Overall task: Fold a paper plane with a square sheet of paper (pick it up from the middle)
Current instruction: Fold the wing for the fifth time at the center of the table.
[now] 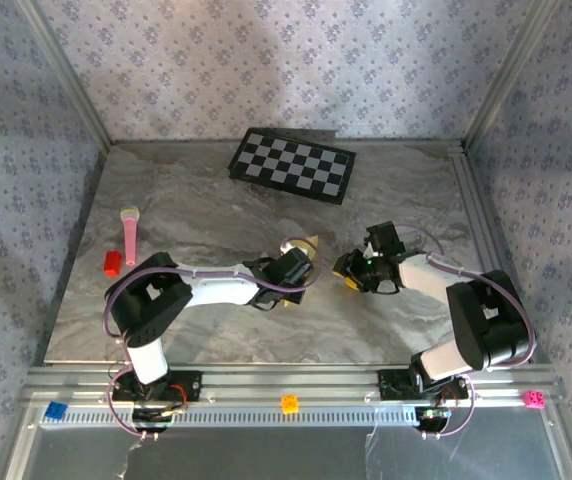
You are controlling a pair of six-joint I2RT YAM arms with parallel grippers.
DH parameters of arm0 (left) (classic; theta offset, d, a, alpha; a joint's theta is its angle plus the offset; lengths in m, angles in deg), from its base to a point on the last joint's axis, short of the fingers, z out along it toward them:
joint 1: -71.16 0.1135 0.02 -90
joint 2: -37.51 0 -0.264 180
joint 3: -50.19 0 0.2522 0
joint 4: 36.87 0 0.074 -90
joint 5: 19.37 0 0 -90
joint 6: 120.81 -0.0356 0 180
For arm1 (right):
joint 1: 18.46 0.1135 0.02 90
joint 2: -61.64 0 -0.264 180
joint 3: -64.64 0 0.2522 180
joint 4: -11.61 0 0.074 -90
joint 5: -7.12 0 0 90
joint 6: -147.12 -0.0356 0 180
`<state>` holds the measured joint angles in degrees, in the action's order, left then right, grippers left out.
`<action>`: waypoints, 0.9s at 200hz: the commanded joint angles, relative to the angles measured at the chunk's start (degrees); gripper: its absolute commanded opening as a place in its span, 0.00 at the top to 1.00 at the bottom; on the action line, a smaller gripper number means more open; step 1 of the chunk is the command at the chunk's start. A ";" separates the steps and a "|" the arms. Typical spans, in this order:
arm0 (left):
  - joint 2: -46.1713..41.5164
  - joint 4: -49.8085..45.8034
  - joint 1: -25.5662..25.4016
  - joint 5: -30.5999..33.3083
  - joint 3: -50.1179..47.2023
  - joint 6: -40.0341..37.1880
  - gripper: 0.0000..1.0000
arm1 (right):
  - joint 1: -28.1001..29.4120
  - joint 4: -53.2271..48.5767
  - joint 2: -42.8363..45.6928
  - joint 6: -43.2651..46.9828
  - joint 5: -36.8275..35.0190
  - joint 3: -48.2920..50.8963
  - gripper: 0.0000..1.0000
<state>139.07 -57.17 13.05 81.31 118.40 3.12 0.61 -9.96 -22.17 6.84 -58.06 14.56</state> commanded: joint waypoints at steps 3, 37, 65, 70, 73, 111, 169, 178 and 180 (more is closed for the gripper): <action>-1.93 0.81 0.30 -0.65 -0.62 -0.53 0.80 | 0.44 -1.39 -1.13 1.09 0.27 -1.55 0.54; -1.89 0.57 0.28 -0.74 -0.35 -0.84 0.82 | 0.66 -1.19 -1.45 1.11 0.31 -1.59 0.54; -1.80 0.57 0.24 -0.81 -0.49 -0.97 0.85 | 0.88 -0.78 -1.51 0.90 0.50 -1.71 0.54; -1.80 0.50 0.20 -0.90 -0.49 -0.97 0.85 | 0.88 -0.78 -1.45 0.92 0.42 -1.66 0.54; -1.74 0.44 0.19 -0.92 -0.49 -0.97 0.86 | 0.87 -0.80 -1.49 0.89 0.41 -1.72 0.54; -1.50 0.46 0.21 -1.45 -0.58 -1.11 0.87 | 1.15 0.38 -1.40 0.65 1.49 -1.55 0.54; -1.30 0.48 0.20 -1.34 -0.84 -1.95 0.87 | 1.95 4.74 -1.97 -2.58 4.93 -4.37 0.51; -1.19 0.48 0.19 -1.36 -0.84 -2.13 0.87 | 2.13 4.66 -2.39 -2.95 4.84 -5.15 0.51; -1.19 0.42 0.21 -1.36 -0.78 -2.12 0.87 | 2.20 4.72 -2.45 -3.04 4.83 -5.39 0.50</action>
<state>139.07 -56.78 13.05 80.41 117.99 2.05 2.25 -6.18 -23.59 5.46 -54.52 12.51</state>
